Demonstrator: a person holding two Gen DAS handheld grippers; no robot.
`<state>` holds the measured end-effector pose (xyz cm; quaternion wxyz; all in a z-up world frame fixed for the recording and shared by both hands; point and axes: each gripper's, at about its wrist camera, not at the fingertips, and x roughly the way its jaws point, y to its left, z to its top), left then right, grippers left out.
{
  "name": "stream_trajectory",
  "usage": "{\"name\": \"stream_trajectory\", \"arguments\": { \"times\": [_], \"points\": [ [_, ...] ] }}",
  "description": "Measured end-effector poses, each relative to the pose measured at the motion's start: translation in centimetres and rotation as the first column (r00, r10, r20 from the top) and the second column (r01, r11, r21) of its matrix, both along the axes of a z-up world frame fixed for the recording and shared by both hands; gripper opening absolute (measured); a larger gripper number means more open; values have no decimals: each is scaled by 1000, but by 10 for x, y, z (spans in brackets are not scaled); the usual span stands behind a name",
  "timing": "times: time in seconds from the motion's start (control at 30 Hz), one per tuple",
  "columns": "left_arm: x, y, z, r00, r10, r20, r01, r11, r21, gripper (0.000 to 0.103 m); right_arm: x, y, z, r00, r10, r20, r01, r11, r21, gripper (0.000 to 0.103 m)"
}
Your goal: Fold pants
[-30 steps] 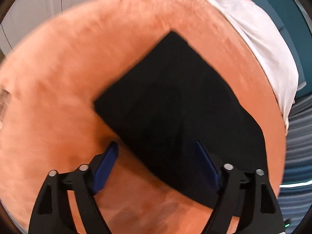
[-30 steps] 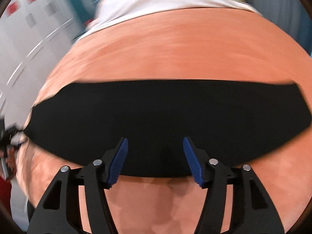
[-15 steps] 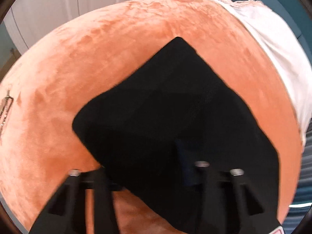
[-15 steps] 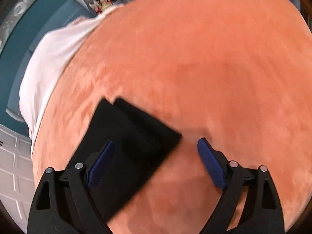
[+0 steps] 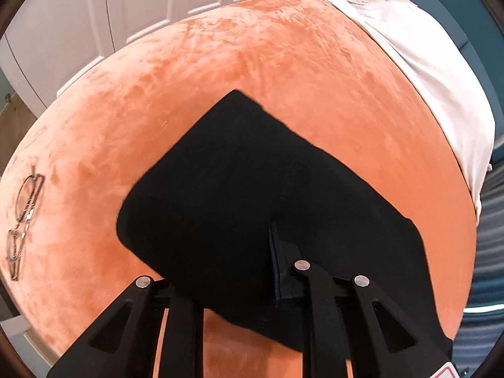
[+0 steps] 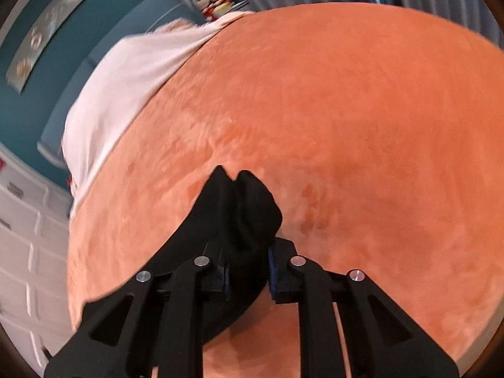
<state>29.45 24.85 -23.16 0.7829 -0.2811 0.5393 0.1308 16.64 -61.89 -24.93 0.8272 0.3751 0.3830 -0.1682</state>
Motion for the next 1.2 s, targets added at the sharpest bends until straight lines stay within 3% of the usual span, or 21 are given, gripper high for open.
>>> {"name": "stream_trajectory", "arguments": {
  "times": [0.1,0.2,0.27,0.33,0.43,0.5,0.57,0.63,0.67,0.73,0.77,0.83,0.9,0.97,1.03,1.1,1.2],
  "points": [
    [-15,-2,34,999,-44,-4,44,999,-31,16,-5,1,16,1000,16,12,-17,999,41,16],
    [-30,-12,65,992,-126,1,125,991,42,16,-16,8,53,996,77,38,-77,997,7,16],
    [-39,-16,69,986,-164,-28,166,983,82,16,-25,8,68,995,92,37,-92,996,-16,16],
    [-52,-15,48,980,-180,-84,185,981,56,17,-41,-3,72,997,79,4,-78,997,-24,16],
    [-70,-16,-9,971,-163,-178,174,984,49,18,-60,-24,36,995,40,-92,-42,999,-10,16],
    [-86,-16,-47,966,-128,-226,147,987,69,23,-74,-31,-19,981,33,-190,-30,999,17,16],
    [-98,-18,-44,982,-100,-160,117,988,100,29,-88,-31,-59,973,2,-230,11,998,57,17],
    [-105,-29,-25,983,-65,-174,97,978,186,34,-103,-29,-64,992,-35,-121,44,997,69,18],
    [-107,-37,-15,982,-72,-176,110,969,219,34,-105,-27,-63,993,-40,-114,47,997,64,18],
    [-112,-67,17,981,-109,-163,162,917,363,39,-105,-18,-50,993,-55,-100,59,998,37,18],
    [-115,-83,32,980,-132,-150,185,883,431,46,-103,-11,-40,995,-48,-89,49,999,8,18],
    [-123,-123,65,975,-207,-82,218,808,547,75,-92,17,-3,1000,26,-13,-26,997,-73,18],
    [-131,-158,89,957,-291,-9,241,776,583,81,-77,60,34,988,140,61,-130,981,-143,18],
    [-133,-185,93,933,-359,12,287,766,576,81,-63,120,66,945,304,119,-277,940,-198,18],
    [-129,-211,84,911,-412,2,344,763,547,81,-48,191,82,867,474,151,-435,869,-235,18],
    [-126,-231,67,892,-452,-5,397,777,489,81,-36,265,75,768,628,130,-584,769,-260,18],
    [-122,-250,40,881,-471,-32,442,798,411,81,-27,342,36,655,754,40,-722,641,-260,19]
  ]
}}
